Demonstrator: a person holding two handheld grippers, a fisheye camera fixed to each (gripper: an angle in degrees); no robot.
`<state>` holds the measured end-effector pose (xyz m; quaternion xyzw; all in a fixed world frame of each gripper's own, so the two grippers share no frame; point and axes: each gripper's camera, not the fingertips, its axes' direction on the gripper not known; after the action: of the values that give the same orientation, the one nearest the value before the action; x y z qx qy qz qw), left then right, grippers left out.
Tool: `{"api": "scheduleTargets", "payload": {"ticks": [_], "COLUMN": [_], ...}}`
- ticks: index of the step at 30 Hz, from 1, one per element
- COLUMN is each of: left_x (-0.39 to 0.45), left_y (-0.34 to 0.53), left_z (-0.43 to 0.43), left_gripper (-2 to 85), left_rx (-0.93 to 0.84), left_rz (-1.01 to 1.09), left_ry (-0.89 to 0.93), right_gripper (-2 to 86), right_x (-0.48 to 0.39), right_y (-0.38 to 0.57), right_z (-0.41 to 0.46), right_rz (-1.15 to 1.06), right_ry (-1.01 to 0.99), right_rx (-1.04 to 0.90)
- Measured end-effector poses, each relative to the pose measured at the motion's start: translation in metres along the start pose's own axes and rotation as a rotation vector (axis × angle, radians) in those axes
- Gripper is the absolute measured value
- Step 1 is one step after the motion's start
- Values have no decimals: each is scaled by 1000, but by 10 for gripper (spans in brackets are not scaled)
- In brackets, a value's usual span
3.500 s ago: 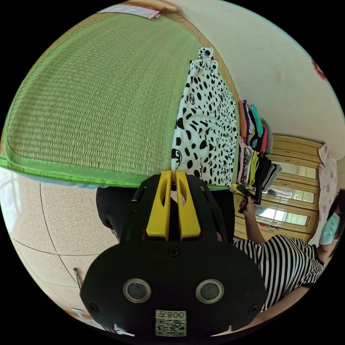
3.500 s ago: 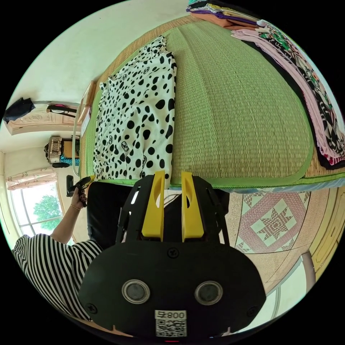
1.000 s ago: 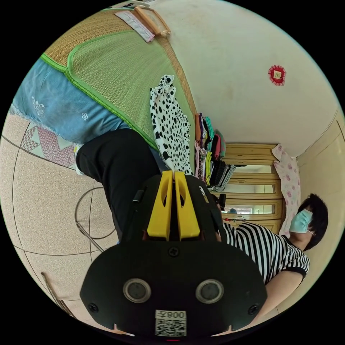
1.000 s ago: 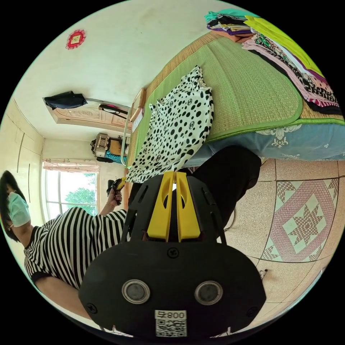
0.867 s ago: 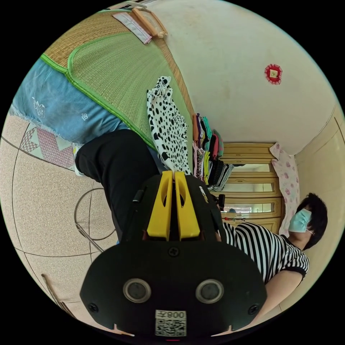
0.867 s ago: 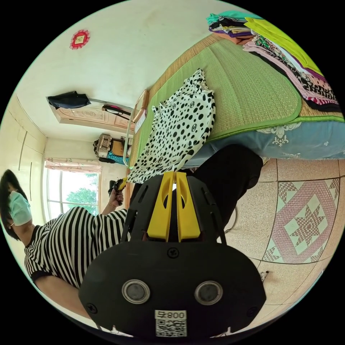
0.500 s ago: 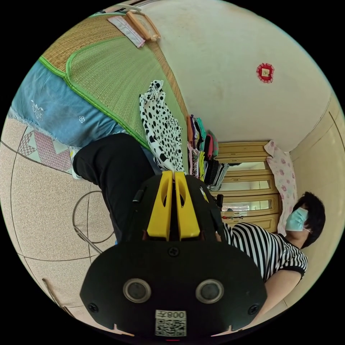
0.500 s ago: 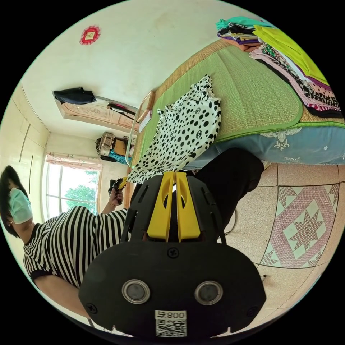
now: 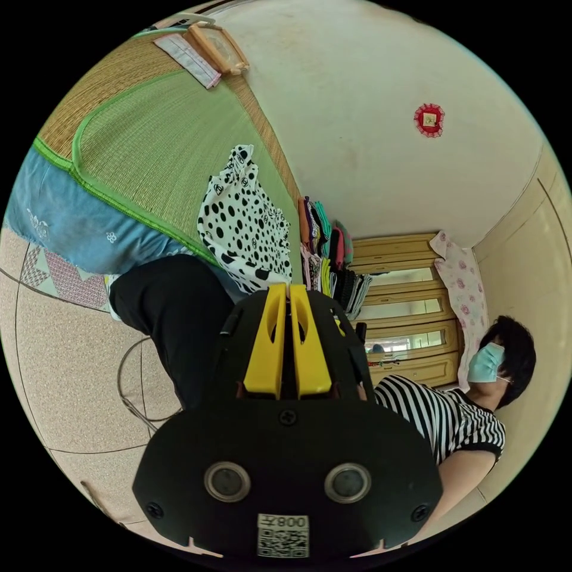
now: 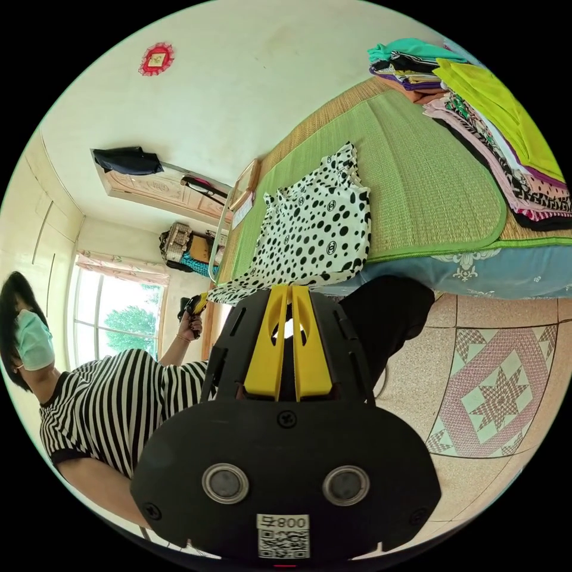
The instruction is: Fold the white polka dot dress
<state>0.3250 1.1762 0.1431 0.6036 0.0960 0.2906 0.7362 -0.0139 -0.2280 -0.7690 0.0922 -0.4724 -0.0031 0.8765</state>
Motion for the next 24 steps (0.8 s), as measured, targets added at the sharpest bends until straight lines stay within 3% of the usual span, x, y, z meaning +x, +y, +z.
{"api": "scheduleTargets", "payload": {"ticks": [24], "left_x": [-87], "left_y": [-308], "left_z": [189], "left_gripper": [6], "left_rx": [14], "left_rz": [43], "left_ry": [-23], "right_gripper": [7], "right_x": [124], "right_y": [-202], "right_z": [101], "right_rz": [-32], "right_ry": [79], "right_rx": [27]}}
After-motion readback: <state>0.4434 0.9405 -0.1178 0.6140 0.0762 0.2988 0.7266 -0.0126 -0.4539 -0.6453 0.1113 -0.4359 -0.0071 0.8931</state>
